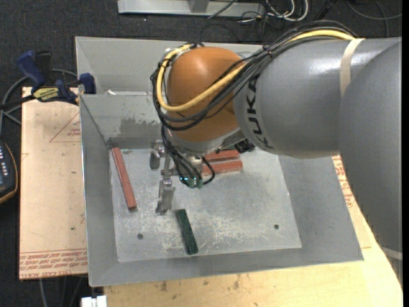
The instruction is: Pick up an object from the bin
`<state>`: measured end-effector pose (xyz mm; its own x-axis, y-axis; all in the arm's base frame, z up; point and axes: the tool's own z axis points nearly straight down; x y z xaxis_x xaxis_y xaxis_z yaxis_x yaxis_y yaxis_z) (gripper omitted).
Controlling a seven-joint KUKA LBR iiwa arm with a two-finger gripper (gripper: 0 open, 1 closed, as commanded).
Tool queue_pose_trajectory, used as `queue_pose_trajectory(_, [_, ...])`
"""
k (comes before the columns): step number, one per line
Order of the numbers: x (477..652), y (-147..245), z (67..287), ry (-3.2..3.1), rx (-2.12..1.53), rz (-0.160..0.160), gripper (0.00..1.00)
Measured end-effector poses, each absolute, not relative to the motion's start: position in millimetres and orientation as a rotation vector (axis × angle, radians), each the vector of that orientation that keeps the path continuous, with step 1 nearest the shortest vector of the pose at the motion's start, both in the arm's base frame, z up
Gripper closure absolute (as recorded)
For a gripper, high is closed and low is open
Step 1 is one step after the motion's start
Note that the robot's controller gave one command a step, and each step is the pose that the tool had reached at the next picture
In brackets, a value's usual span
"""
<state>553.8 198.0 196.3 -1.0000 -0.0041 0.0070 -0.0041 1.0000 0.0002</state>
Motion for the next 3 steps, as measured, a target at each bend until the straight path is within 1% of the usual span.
queue_pose_trajectory(1, [580.8,134,77,-3.117,0.354,0.001,0.00])
queue_pose_trajectory(2, [564.5,117,97,-3.140,0.119,-0.002,0.00])
queue_pose_trajectory(3, [489.5,109,80,-3.129,0.254,-0.002,0.00])
